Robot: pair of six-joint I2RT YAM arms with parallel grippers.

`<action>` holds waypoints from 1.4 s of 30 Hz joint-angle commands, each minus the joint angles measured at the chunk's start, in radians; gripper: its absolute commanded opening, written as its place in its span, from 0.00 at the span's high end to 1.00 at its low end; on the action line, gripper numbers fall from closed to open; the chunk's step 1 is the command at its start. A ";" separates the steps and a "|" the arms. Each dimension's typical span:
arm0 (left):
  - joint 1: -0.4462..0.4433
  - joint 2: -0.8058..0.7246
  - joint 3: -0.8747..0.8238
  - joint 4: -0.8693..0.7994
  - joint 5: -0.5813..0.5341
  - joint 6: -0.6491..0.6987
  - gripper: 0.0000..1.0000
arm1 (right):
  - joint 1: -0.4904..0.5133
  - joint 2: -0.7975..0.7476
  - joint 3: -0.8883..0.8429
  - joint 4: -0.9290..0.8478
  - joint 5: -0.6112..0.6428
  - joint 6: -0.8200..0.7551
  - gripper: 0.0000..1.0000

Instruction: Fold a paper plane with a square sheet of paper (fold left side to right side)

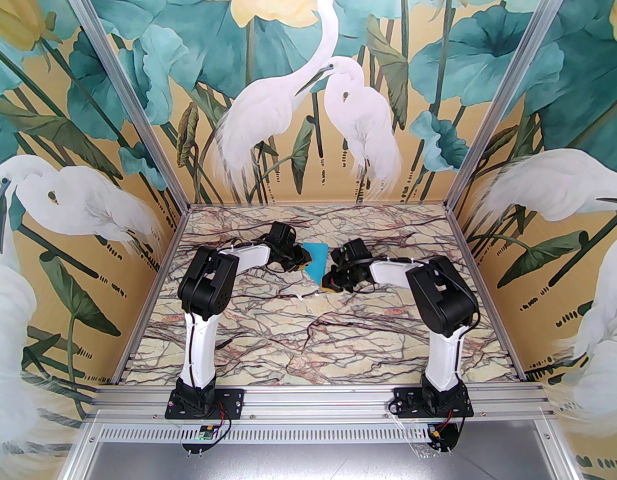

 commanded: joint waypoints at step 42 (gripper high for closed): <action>-0.010 -0.122 -0.147 0.223 0.120 -0.081 0.83 | -0.011 0.151 0.084 -0.081 0.084 -0.066 1.00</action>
